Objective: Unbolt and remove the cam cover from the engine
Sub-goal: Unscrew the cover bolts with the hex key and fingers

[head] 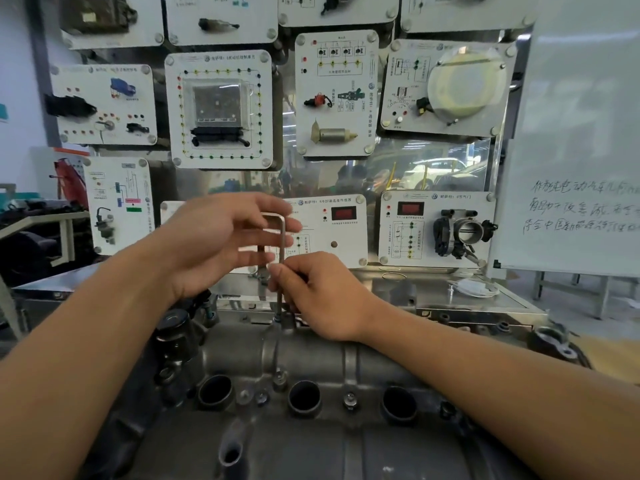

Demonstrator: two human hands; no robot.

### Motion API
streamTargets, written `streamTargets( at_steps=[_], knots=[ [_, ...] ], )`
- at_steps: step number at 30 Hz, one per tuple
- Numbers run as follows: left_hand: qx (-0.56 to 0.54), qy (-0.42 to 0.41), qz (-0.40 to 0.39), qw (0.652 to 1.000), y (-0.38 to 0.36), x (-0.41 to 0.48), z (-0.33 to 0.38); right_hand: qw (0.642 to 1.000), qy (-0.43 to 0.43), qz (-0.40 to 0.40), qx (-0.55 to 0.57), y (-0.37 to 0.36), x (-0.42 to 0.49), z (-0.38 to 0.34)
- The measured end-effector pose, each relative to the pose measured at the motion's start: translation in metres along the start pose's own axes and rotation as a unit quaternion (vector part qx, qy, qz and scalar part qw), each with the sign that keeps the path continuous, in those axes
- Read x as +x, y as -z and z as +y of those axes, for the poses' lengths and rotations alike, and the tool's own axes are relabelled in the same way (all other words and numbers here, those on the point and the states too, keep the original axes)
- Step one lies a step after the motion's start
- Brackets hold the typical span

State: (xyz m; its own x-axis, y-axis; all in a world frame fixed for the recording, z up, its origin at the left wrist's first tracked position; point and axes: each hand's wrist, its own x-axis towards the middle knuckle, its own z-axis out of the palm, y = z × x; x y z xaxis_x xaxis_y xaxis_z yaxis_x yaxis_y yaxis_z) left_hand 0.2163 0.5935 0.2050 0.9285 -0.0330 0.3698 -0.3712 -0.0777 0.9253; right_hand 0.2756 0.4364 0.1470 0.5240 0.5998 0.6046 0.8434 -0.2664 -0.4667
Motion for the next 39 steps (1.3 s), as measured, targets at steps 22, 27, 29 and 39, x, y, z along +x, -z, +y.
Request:
streamTargets(
  at_steps=[22, 27, 29, 39],
  knots=[
    [0.07, 0.022, 0.003, 0.997, -0.004, -0.006, 0.001, 0.996, 0.038, -0.06, -0.056, 0.003, -0.004, -0.008],
    [0.131, -0.003, 0.114, 0.985, -0.018, 0.001, -0.001, 0.996, 0.045, -0.061, -0.05, 0.001, -0.004, -0.007],
    [0.127, 0.0, 0.131, 0.983, -0.022, 0.002, -0.001, 0.997, 0.038, -0.059, -0.04, 0.0, -0.004, -0.006],
    [-0.123, 0.054, 0.006, 0.991, -0.007, -0.008, 0.005, 0.999, 0.001, -0.047, -0.026, 0.001, -0.006, -0.006]
  ],
)
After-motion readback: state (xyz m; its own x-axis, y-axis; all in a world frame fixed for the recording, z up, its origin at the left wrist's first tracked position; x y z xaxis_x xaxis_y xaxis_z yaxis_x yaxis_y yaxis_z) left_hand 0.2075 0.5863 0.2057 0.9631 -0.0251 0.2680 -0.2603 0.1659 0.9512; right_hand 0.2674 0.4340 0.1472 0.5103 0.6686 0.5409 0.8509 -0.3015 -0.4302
